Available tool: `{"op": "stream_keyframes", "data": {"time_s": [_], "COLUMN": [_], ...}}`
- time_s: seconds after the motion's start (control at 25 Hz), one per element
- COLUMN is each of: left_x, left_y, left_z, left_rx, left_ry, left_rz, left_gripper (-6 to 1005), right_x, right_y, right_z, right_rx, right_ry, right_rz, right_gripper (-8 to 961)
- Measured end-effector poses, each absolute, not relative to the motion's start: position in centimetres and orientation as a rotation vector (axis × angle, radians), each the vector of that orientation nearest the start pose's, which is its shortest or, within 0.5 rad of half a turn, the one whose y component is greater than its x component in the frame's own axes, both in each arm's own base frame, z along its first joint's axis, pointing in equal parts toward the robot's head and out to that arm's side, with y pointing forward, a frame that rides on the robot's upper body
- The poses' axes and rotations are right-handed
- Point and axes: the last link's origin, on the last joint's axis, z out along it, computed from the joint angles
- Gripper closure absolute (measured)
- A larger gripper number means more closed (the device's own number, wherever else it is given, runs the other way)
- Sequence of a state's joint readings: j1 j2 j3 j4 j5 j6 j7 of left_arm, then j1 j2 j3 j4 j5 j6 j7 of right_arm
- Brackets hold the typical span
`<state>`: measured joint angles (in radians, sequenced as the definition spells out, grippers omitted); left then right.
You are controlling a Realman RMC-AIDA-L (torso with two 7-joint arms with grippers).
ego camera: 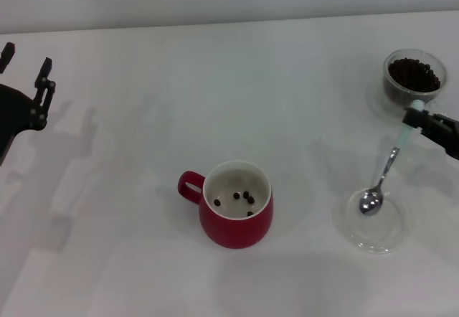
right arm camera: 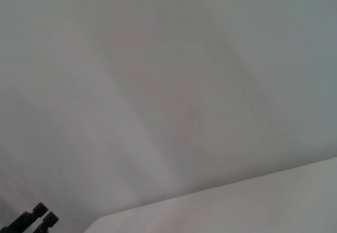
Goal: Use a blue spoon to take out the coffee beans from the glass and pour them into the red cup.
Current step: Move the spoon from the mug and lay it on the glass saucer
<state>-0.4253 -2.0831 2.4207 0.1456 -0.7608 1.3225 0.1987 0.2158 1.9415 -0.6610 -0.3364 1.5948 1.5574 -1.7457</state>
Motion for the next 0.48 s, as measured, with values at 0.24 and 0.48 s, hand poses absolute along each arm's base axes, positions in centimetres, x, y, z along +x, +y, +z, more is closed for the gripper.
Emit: {"op": "stream_keyframes", "data": {"time_s": [0.24, 0.48], "left_x": [-29.98, -29.92], "left_y": [31.55, 31.56], "left_z": [-3.19, -3.25], "left_rx": [-1.773, -1.773], "left_ry": [-0.045, -0.046], "left_rz": [-0.546, -0.547], "left_gripper": [508, 509], "right_x": [37.52, 37.75], "right_y": [23.84, 23.72], "right_z": [4.93, 4.49], "right_rx": [-2.057, -2.047], "right_ry": [1.191, 1.220], "right_rz": [1.049, 1.035], "right_gripper": [808, 807]}}
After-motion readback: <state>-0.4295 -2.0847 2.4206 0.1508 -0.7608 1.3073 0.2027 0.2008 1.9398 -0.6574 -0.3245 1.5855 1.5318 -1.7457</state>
